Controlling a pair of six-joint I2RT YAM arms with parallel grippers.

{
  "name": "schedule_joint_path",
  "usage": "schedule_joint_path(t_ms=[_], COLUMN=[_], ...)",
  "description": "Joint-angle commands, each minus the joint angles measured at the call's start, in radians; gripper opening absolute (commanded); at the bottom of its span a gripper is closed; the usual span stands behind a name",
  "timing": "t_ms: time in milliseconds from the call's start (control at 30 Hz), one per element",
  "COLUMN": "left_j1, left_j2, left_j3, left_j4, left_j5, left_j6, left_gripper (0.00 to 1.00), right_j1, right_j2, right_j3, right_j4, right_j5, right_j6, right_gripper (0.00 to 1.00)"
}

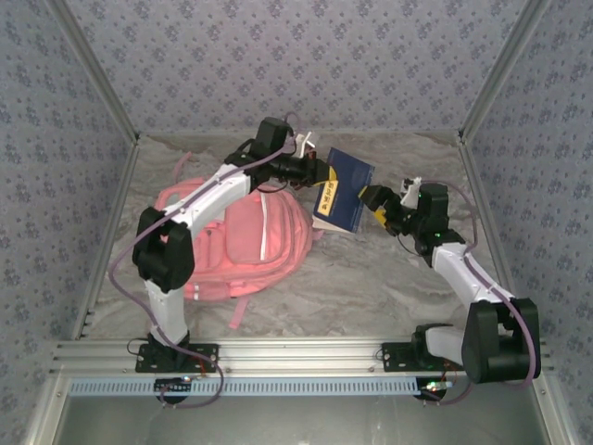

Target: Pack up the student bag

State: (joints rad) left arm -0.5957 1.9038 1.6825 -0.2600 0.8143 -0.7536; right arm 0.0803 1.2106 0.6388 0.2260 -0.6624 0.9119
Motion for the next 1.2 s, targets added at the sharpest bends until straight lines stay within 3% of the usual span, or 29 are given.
schedule_joint_path(t_ms=[0, 167, 233, 367, 433, 567, 667, 833, 1167], left_j1=[-0.006, -0.019, -0.03, -0.038, -0.034, -0.026, -0.013, 0.029, 0.018], left_j2=[-0.069, -0.119, -0.134, -0.167, -0.186, -0.218, -0.245, -0.285, -0.272], left_j3=[-0.061, -0.125, -0.139, -0.182, -0.201, -0.219, -0.241, -0.318, -0.426], left_j4=[0.113, 0.183, 0.184, 0.183, 0.162, 0.071, 0.025, 0.002, 0.261], left_j5=[0.065, 0.08, 0.075, 0.056, 0.029, -0.029, -0.069, -0.109, 0.096], left_j6=[-0.041, -0.09, -0.091, -0.091, -0.082, -0.041, -0.02, -0.022, -0.167], left_gripper=[0.0, 0.0, 0.0, 0.0, 0.0, 0.36, 0.5, 0.61, 0.67], right_j1=[0.023, 0.081, 0.108, 0.125, 0.123, 0.123, 0.122, 0.113, 0.124], right_j2=[0.024, 0.092, 0.126, 0.152, 0.144, 0.09, 0.026, -0.027, -0.027], right_j3=[-0.053, -0.078, -0.074, -0.078, -0.093, -0.094, -0.088, -0.088, -0.117], right_j4=[0.393, 0.759, 0.877, 0.886, 0.866, 0.712, 0.552, 0.475, 0.637], right_j5=[-0.193, -0.233, -0.23, -0.206, -0.192, -0.182, -0.174, -0.208, -0.248], right_j6=[0.214, 0.42, 0.502, 0.522, 0.509, 0.42, 0.322, 0.251, 0.35], right_gripper=[1.0, 0.99, 0.95, 0.74, 0.57, 0.21, 0.03, 0.0, 0.0])
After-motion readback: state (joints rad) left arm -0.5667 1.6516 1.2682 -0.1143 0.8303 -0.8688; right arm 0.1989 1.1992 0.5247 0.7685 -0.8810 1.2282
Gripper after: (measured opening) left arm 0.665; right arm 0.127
